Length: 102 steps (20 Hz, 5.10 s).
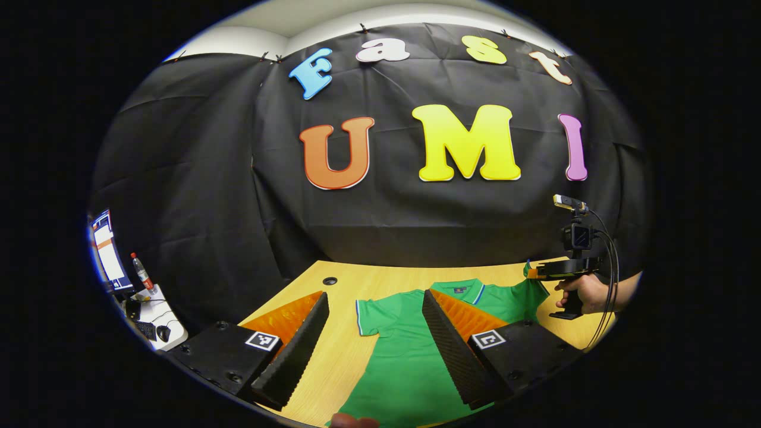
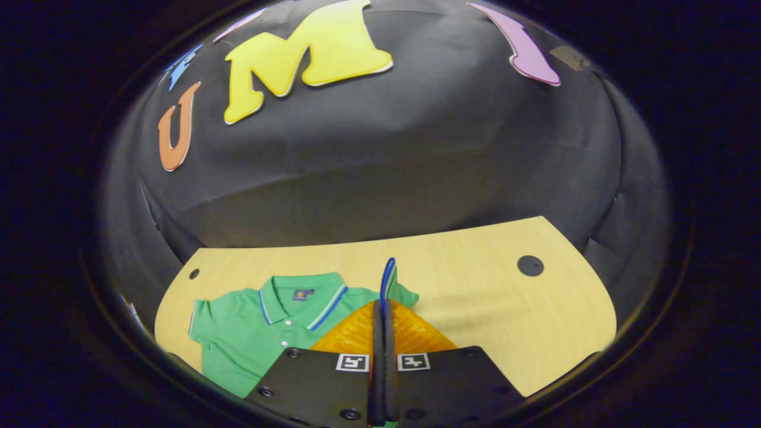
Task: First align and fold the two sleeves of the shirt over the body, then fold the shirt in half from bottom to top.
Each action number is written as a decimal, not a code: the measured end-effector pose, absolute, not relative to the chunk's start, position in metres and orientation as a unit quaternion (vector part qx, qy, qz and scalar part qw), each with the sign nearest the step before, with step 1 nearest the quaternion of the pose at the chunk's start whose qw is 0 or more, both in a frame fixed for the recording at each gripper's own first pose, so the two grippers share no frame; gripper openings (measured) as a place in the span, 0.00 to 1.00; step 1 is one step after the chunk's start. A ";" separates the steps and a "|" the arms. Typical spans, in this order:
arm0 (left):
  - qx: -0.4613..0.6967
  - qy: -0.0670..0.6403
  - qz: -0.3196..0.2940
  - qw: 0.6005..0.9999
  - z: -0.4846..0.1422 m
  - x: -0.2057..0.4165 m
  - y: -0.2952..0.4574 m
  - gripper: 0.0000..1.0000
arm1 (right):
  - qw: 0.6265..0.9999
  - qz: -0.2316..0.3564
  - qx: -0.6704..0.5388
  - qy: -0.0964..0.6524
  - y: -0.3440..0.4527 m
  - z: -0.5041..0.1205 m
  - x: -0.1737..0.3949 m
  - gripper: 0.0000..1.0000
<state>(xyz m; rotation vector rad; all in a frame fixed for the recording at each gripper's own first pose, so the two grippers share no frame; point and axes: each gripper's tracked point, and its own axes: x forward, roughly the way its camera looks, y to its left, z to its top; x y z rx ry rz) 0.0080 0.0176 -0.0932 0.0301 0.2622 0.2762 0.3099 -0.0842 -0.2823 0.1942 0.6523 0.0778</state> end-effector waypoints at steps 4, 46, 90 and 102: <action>0.018 0.131 0.163 0.978 -0.091 -0.013 0.046 1.00 | 0.934 0.051 0.094 0.341 -0.029 -0.299 0.310 0.00; -0.230 0.375 -0.029 0.898 -0.351 0.201 0.110 0.99 | 0.949 0.076 0.001 0.308 -0.058 -0.154 0.012 0.90; -0.081 0.338 -0.082 0.934 -0.289 0.251 -0.064 0.04 | 0.961 -0.068 0.067 0.259 -0.189 -0.153 -0.013 0.94; -0.077 0.314 -0.058 0.944 -0.275 0.242 -0.085 0.80 | 0.967 -0.049 0.064 0.241 -0.182 -0.147 -0.023 0.93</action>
